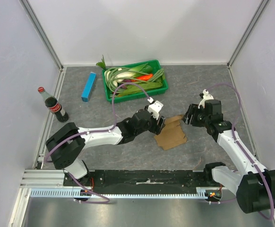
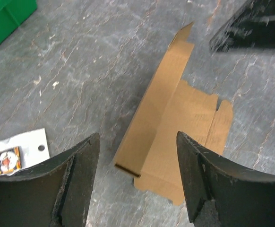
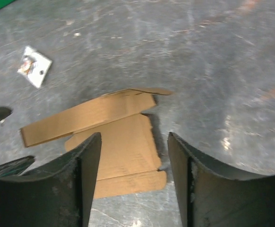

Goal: Fold the paper box

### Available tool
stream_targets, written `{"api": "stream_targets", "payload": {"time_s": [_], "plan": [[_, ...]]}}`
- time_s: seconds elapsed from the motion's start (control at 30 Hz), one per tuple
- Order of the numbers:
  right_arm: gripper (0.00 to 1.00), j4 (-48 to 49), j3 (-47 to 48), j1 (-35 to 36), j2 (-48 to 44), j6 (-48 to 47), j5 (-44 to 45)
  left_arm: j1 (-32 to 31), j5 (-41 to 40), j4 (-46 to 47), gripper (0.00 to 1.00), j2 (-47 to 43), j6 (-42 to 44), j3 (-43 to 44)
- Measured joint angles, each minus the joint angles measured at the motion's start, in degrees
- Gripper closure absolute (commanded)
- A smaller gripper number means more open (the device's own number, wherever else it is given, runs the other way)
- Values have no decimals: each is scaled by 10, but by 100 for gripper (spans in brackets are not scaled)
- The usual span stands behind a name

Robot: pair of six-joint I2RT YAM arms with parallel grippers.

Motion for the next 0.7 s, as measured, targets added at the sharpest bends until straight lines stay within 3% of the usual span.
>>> {"api": "stream_targets", "payload": {"time_s": [0.3, 0.5, 0.7], "plan": [[50, 75, -19, 19, 24, -25, -117, 21, 36, -22, 38, 42, 11, 55], [50, 95, -19, 42, 57, -30, -137, 26, 42, -37, 28, 57, 14, 62], [48, 90, -12, 47, 64, -40, -124, 24, 14, -13, 30, -29, 13, -27]]}}
